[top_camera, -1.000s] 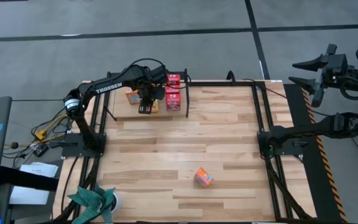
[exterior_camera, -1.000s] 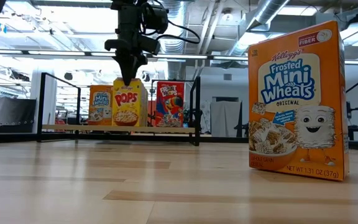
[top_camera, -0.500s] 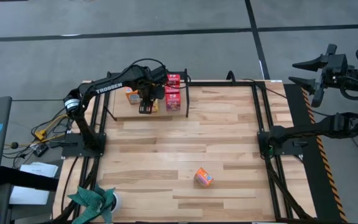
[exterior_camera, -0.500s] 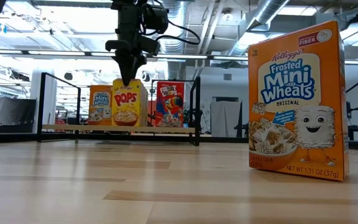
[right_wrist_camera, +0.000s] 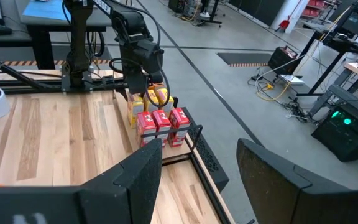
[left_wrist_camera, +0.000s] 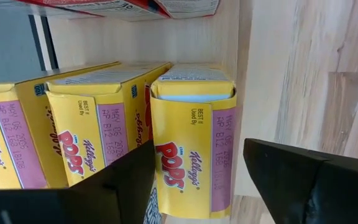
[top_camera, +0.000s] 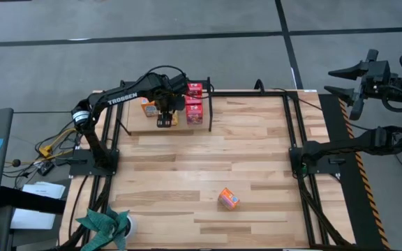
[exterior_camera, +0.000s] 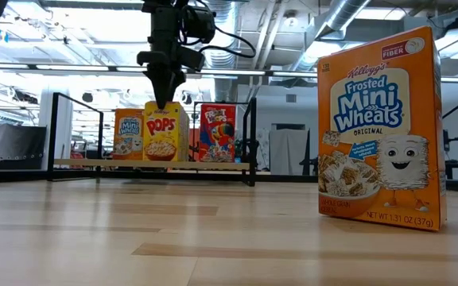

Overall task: Stack cereal on shelf
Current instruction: Put the yellow cereal box on the shelf aligned with the other yellow cereal box

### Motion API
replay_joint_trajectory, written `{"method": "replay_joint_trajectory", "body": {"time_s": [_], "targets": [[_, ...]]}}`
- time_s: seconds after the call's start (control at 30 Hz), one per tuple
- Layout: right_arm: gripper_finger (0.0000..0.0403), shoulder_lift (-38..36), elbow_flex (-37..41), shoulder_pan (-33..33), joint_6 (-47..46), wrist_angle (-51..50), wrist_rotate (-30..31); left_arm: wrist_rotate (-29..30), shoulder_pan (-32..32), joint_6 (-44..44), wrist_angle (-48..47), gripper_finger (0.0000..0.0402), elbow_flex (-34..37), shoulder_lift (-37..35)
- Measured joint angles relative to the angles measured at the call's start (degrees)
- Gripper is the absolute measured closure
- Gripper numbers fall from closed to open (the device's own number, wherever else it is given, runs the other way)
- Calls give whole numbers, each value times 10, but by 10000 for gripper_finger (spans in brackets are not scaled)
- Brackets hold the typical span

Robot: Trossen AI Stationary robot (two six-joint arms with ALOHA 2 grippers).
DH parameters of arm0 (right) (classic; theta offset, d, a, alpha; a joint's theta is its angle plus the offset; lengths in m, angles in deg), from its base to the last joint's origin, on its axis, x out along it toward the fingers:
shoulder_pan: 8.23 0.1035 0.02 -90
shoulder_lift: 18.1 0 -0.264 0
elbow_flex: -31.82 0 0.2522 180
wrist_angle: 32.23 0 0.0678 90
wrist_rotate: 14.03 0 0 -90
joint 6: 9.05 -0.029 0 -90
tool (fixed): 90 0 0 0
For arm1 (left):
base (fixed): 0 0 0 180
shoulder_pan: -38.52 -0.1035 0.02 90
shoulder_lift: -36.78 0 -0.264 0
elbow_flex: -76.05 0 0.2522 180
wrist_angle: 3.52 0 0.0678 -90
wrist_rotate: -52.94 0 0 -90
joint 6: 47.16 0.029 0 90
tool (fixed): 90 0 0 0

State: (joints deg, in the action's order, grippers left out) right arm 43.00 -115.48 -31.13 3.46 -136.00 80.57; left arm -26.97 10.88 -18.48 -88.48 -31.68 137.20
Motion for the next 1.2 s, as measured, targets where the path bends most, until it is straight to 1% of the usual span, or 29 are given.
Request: {"method": "replay_joint_trajectory", "body": {"time_s": [0.57,0.97,1.2], "targets": [[171,0,0,0,0,0,0,-3,7,-16,-1,140,0,0],[171,0,0,0,0,0,0,-4,9,-29,0,89,0,0],[171,0,0,0,0,0,0,20,24,-29,2,86,-1,-3]]}}
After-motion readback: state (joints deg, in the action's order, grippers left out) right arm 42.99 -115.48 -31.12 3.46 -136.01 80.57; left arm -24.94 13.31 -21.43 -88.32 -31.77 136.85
